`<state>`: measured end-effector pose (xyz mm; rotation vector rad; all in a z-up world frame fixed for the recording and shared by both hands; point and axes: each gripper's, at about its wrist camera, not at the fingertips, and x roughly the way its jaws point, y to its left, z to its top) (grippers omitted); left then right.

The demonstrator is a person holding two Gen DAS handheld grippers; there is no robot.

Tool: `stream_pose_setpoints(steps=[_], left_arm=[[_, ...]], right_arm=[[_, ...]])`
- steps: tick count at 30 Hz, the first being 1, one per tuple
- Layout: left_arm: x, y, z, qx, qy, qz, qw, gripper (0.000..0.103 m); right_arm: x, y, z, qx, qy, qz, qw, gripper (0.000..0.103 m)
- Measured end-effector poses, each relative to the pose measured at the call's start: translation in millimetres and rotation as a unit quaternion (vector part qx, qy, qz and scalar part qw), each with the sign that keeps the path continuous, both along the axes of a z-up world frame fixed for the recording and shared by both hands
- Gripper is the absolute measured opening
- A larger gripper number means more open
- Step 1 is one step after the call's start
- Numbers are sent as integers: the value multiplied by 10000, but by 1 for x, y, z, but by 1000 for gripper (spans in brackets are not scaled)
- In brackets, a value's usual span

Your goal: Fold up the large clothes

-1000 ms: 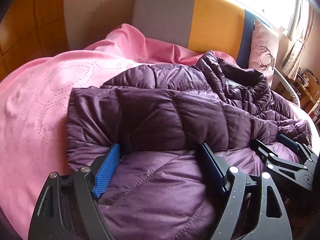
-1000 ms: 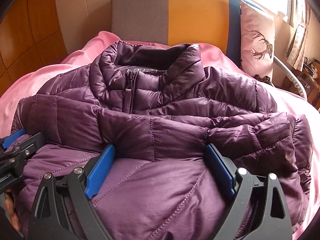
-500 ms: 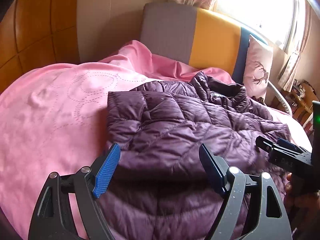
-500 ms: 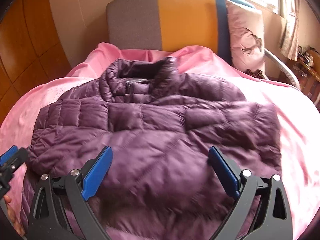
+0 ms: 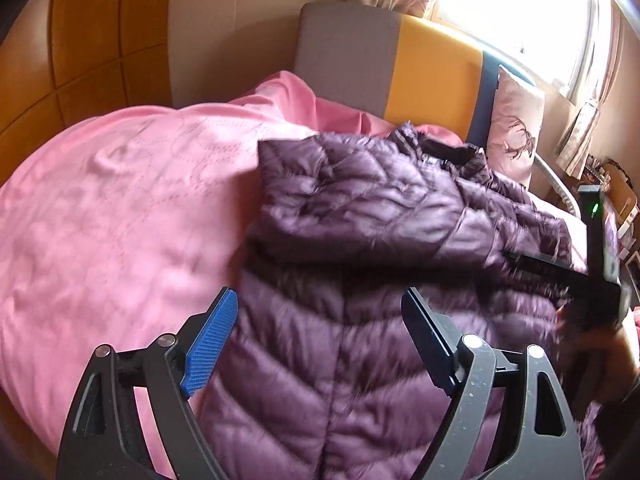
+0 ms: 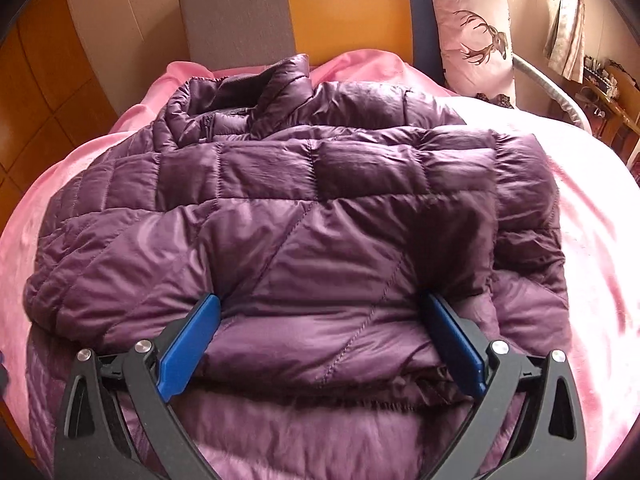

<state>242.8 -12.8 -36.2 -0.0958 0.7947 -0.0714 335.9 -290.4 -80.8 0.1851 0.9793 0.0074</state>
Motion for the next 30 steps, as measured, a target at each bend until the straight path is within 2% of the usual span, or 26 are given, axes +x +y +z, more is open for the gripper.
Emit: stream_pose_setpoints(steps=[5,10,13,15,20,22,24,26,28,30], left_arm=[[-29,31,-17,-169,270,132,9994,83],[-63,58,-34,-456,542,98,9974,83],[-86,76,-48,-847,799,-49,9932,83],[-100,82,-50,-1029,789,-168,9914,82],[-133,85,-54,-1149,938,-491,9877,77],[-146,90,-60,-1280,1079,-561,9843,77],[-156,95,-67,-1422,1250,-618,9800,71],[-162,98,-74,-1581,1395,-656,9753,67],[-166,99,-77,-1711,1459,-713,9718,57],[-168,96,-75,-1754,1473,-864,9696,29]], right_arm=[[-39,-14,17,227,-99,167,9996,101],[-91,-59,8,514,152,-15,9986,101],[-127,-85,-2,776,367,-124,9962,101],[-153,-97,-8,1021,459,-94,9937,100],[-222,-104,-10,1523,418,136,9874,91],[-244,-101,-11,1712,510,257,9836,80],[-262,-94,-18,1879,730,404,9786,69],[-275,-88,-23,1887,823,529,9772,62],[-282,-84,-24,1964,807,604,9753,44],[-284,-78,-18,1991,801,761,9737,29]])
